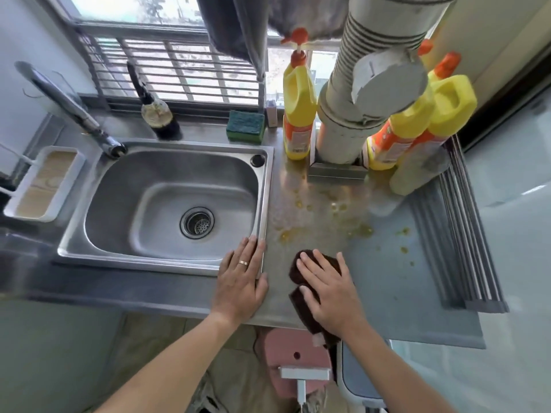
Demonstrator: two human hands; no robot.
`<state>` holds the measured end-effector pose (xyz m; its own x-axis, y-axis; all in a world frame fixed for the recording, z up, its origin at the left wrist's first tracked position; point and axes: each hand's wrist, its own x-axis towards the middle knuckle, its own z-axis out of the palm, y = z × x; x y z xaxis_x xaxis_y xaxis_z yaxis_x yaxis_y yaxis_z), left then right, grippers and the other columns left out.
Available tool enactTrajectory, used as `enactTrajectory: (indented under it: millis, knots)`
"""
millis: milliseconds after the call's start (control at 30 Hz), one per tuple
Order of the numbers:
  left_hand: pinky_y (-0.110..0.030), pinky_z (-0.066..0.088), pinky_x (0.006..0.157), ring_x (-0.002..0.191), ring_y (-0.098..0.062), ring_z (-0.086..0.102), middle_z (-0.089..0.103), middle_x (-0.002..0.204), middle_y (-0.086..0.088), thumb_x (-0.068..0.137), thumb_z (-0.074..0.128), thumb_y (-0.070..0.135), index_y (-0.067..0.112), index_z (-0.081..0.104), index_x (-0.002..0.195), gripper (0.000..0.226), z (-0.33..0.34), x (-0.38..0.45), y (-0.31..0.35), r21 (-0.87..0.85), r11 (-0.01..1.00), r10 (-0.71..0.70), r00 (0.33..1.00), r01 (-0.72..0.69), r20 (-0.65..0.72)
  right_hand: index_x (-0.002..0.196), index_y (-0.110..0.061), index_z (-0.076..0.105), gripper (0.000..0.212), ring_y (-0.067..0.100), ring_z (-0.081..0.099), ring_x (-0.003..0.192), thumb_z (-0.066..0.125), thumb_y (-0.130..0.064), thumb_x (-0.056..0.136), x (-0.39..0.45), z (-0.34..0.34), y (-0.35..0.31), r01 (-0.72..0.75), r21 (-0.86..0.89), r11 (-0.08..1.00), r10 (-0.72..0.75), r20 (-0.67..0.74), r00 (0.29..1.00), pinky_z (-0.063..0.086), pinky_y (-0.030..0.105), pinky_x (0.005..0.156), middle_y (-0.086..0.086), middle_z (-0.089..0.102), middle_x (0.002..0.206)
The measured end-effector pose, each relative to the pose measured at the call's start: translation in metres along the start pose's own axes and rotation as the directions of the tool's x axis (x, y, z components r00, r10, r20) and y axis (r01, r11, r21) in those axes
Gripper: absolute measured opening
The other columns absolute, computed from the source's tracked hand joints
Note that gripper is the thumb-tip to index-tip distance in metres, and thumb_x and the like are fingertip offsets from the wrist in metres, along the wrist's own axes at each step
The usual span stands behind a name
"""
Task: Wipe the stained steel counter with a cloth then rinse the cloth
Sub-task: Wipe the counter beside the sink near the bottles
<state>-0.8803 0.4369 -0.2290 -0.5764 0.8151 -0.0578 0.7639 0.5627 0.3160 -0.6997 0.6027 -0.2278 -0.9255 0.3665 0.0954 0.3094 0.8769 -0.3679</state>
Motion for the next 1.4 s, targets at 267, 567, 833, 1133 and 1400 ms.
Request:
enactTrajectory:
  millis: [267,567,833,1133,1400]
  knots:
    - [-0.043,0.024,0.124,0.157,-0.013,0.014,0.02,0.169,0.004,0.092,0.047,0.037,0.025,0.015,0.163,0.079,0.007,0.004,-0.001,0.01,1.0,0.007,1.0,-0.006,-0.02,0.153,-0.021,0.047,0.049,0.018,0.033,0.153,0.044,-0.03,0.105,0.096,0.014,-0.004,-0.057,-0.078,0.995,0.053,-0.058,0.997,0.026,0.044,0.126,-0.006,0.041,0.162]
    - [-0.042,0.025,0.124,0.156,-0.013,0.019,0.026,0.167,0.003,0.09,0.051,0.035,0.023,0.023,0.161,0.077,0.004,0.002,0.0,-0.004,1.0,0.009,0.999,-0.01,-0.04,0.143,-0.013,0.059,0.041,0.028,0.049,0.143,0.055,-0.012,0.102,0.136,-0.011,0.048,-0.257,-0.033,0.966,0.252,-0.122,0.96,0.041,0.046,0.113,0.006,0.054,0.152]
    - [-0.049,0.028,0.122,0.153,-0.026,0.03,0.037,0.161,-0.008,0.087,0.055,0.029,0.01,0.039,0.154,0.072,0.0,0.01,0.005,0.0,0.999,0.046,0.999,-0.046,-0.013,0.136,-0.01,0.06,0.035,0.028,0.06,0.128,0.049,-0.021,0.105,0.075,-0.052,0.023,-0.364,0.223,0.904,0.416,-0.268,0.869,0.041,0.031,0.109,0.01,0.062,0.138]
    - [-0.045,0.028,0.122,0.153,-0.021,0.03,0.029,0.166,-0.007,0.089,0.049,0.029,0.007,0.034,0.156,0.072,0.009,0.031,0.001,0.023,0.995,0.094,0.992,-0.093,-0.078,0.158,-0.026,0.038,0.056,0.019,0.022,0.157,0.044,-0.032,0.102,0.089,0.021,-0.021,-0.098,-0.072,0.993,0.098,-0.015,0.995,0.027,0.05,0.123,-0.005,0.027,0.168]
    - [-0.046,0.036,0.118,0.151,-0.021,0.034,0.03,0.165,-0.007,0.084,0.056,0.034,0.007,0.04,0.153,0.076,0.01,0.035,0.002,0.003,0.997,0.072,0.995,-0.072,-0.067,0.159,-0.004,0.03,0.07,0.02,0.016,0.158,0.044,-0.032,0.096,0.216,0.021,-0.016,-0.228,-0.079,0.97,0.22,-0.098,0.971,0.015,0.058,0.125,0.009,0.02,0.17]
